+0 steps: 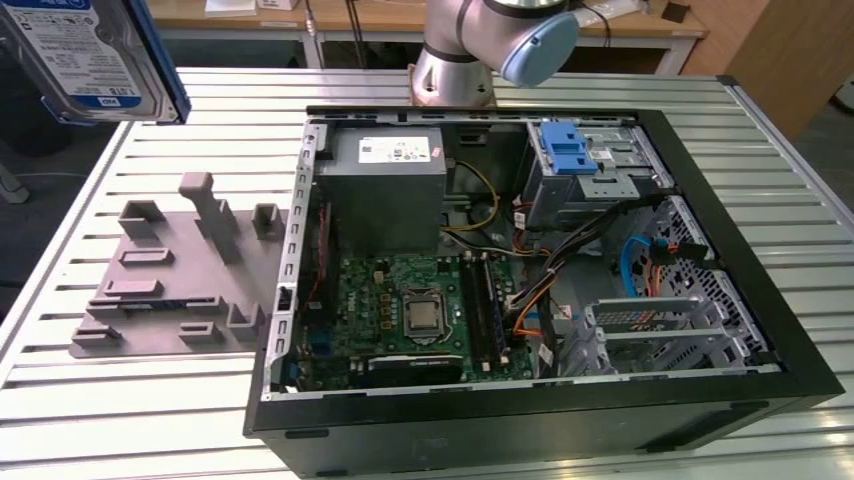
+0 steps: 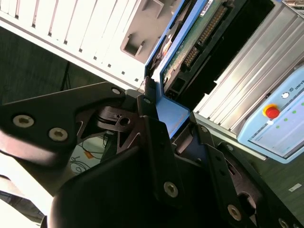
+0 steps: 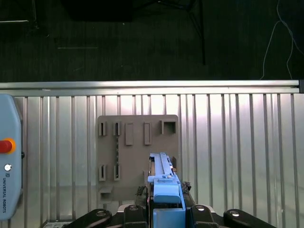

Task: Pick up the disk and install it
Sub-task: 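Pick up the disk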

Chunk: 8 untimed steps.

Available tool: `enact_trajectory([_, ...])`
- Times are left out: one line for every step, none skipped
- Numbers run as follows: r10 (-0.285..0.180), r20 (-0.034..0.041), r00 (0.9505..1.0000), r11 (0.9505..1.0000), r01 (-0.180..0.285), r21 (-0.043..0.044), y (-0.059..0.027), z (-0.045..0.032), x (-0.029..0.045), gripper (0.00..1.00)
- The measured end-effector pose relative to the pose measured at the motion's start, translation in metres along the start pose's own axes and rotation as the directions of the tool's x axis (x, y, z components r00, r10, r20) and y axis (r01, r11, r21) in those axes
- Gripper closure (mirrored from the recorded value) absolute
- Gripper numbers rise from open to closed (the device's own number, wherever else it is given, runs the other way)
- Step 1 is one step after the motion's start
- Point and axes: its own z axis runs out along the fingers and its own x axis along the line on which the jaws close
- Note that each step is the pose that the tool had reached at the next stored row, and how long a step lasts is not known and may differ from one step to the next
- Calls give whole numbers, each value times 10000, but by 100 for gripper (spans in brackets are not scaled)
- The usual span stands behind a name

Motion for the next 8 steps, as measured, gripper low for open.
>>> enact_trajectory([0,0,10000,10000,0,0,-5,0,1,64])
enact_trajectory([1,0,10000,10000,-1,0,-11,-1,2,64])
enact_trajectory([0,0,10000,10000,0,0,-17,-1,3,64])
enact_trajectory([0,0,10000,10000,0,0,-22,-1,4,64])
enact_trajectory([0,-1,10000,10000,0,-1,-28,-2,4,64])
enact_trajectory([0,0,10000,10000,0,0,-35,-1,5,64])
enact_trajectory([0,0,10000,10000,0,0,-43,-2,6,64])
enact_trajectory([0,0,10000,10000,0,0,-52,-2,7,64])
